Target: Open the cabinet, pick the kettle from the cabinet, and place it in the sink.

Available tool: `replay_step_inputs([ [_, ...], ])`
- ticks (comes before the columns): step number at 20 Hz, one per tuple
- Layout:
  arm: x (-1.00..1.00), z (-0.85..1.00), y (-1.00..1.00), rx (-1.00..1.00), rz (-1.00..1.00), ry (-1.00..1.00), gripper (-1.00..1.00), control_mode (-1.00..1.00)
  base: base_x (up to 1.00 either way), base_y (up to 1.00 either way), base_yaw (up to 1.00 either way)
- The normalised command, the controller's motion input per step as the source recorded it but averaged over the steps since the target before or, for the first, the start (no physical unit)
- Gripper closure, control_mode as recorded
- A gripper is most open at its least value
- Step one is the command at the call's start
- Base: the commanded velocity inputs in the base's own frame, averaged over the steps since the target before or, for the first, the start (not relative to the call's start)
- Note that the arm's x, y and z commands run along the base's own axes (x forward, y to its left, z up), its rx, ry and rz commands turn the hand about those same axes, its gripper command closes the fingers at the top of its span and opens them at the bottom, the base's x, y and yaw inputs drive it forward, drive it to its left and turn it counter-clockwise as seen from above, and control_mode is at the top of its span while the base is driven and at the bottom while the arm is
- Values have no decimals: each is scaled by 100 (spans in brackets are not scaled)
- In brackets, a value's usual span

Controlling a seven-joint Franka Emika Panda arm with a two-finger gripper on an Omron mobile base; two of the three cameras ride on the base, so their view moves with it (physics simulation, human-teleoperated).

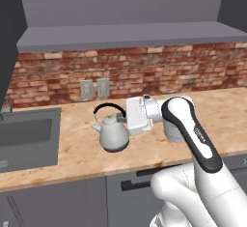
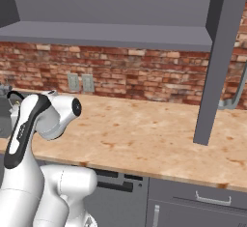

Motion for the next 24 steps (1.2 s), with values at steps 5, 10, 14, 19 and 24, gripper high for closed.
replay_step_inputs([
  [5, 0, 0, 0, 0, 0, 0, 100, 100, 0, 0, 0],
  [10, 0, 0, 0, 0, 0, 0, 100, 100, 0, 0, 0],
  [14, 0, 0, 0, 0, 0, 0, 100, 100, 0, 0, 0],
  [19, 0, 0, 0, 0, 0, 0, 100, 100, -11, 0, 1],
  [24, 0, 0, 0, 0, 0, 0, 100, 100, -41, 1, 0],
])
